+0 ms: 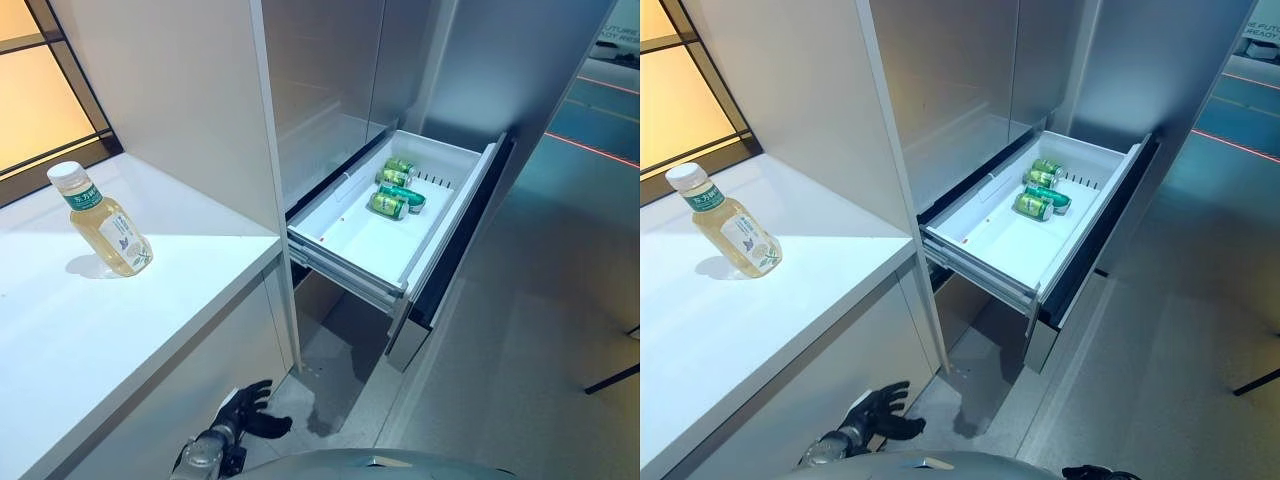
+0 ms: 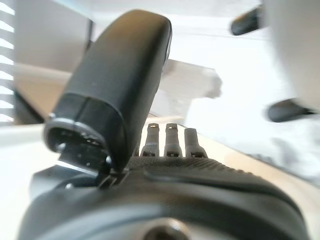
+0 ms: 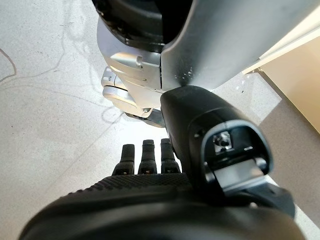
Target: Put drinks into fridge and close the fridge
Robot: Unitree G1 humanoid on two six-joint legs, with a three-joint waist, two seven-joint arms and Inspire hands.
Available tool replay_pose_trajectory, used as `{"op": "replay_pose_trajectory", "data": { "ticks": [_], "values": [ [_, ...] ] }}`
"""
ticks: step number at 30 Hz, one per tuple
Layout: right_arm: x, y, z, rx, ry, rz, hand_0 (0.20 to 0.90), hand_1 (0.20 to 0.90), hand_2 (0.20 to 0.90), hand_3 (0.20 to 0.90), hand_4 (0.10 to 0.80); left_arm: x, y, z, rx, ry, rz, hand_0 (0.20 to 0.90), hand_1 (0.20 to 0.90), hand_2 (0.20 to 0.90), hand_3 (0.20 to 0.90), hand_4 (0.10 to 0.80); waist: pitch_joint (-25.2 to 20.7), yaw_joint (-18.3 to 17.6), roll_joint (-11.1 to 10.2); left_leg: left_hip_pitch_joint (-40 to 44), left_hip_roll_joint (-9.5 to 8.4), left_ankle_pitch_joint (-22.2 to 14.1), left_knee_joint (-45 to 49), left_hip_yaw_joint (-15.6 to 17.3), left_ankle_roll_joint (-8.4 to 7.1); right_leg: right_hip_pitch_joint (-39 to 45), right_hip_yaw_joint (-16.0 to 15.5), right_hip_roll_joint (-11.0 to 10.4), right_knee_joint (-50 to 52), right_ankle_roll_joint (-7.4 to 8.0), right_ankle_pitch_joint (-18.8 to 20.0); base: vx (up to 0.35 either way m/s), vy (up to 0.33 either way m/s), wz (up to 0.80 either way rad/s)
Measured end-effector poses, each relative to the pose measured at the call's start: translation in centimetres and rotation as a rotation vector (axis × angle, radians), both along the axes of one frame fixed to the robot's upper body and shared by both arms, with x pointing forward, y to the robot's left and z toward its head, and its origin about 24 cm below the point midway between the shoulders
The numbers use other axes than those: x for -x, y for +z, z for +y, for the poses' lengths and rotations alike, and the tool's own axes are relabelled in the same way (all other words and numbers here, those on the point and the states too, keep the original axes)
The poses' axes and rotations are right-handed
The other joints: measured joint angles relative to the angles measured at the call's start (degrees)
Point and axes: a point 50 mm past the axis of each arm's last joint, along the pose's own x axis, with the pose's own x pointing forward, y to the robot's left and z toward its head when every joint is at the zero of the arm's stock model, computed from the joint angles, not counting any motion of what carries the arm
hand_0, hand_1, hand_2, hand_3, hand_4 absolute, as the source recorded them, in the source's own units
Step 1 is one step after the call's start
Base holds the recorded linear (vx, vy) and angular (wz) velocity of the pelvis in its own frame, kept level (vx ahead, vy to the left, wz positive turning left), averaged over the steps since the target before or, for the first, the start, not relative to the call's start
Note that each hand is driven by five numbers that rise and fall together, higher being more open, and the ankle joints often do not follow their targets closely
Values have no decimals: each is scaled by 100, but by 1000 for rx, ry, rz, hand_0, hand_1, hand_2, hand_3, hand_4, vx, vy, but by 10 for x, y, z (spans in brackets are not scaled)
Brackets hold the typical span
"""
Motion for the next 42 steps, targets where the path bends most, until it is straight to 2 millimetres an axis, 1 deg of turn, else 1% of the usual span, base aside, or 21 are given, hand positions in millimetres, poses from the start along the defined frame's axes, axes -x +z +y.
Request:
{"op": "replay_pose_trajectory", "data": {
  "ticks": [4,9,12,17,21,25,30,32,35,38,42],
  "values": [
    [0,0,-1,-7,1,2,900,900,900,900,800,-15,10,-6,13,-66,-84,900,900,900,900,800,5,-6,8,-11,1,2,0,-10,-3,-5,-14,0,0,3,-2,0,0,0],
    [-2,1,-1,-6,9,0,900,900,900,900,800,-23,16,-8,26,-94,-127,900,900,900,900,800,37,-1,16,-28,0,3,0,-32,-5,-12,-39,-2,0,8,-5,29,17,2],
    [-3,1,-2,-2,20,-1,900,900,900,900,800,-27,20,-10,62,-101,-145,900,900,900,900,800,63,2,29,-28,0,4,0,-42,-6,-6,-49,-2,-1,8,-6,3,5,1],
    [-5,1,-2,4,38,6,900,900,900,900,800,-39,33,-19,217,-97,-208,900,900,900,900,800,78,13,38,-35,1,8,0,-81,-11,7,-89,-2,0,11,-8,4,7,3],
    [-7,2,-2,6,48,11,900,900,900,900,800,-50,48,-27,339,-94,-284,900,900,900,900,800,87,24,38,-35,1,11,0,-93,-14,15,-102,-2,-1,12,-8,0,0,0],
    [-7,2,-1,7,52,11,900,900,900,900,800,-63,69,-39,467,-148,-383,900,900,900,900,800,91,19,43,-35,2,14,0,-107,-17,21,-114,-2,-1,12,-8,0,0,0],
    [-8,2,-1,7,53,10,900,900,900,900,800,-72,92,-52,549,-222,-486,900,900,900,900,800,92,20,44,-35,1,16,1,-118,-19,19,-123,-2,-1,12,-8,0,0,0],
    [-8,2,-1,7,53,9,900,900,900,900,800,-77,104,-55,564,-246,-547,900,900,900,900,800,93,19,43,-36,2,18,1,-125,-20,18,-125,-1,-2,12,-8,0,0,0],
    [-7,2,-1,7,52,9,900,900,900,900,800,-87,128,-57,574,-270,-646,900,900,900,900,800,93,25,43,-36,1,27,1,-146,-23,18,-140,-1,-2,12,-8,-4,-2,1],
    [-5,1,0,6,51,11,900,900,900,900,800,-102,158,-58,563,-282,-765,900,900,900,900,800,92,86,47,-38,1,37,1,-181,-26,25,-163,-1,-2,12,-8,-18,-6,4],
    [-3,1,1,5,50,8,900,900,900,900,800,-113,188,-59,548,-269,-884,900,900,900,900,800,89,149,52,-59,-3,47,1,-269,-31,36,-222,-3,-2,13,-10,-10,-4,7]
  ]
}}
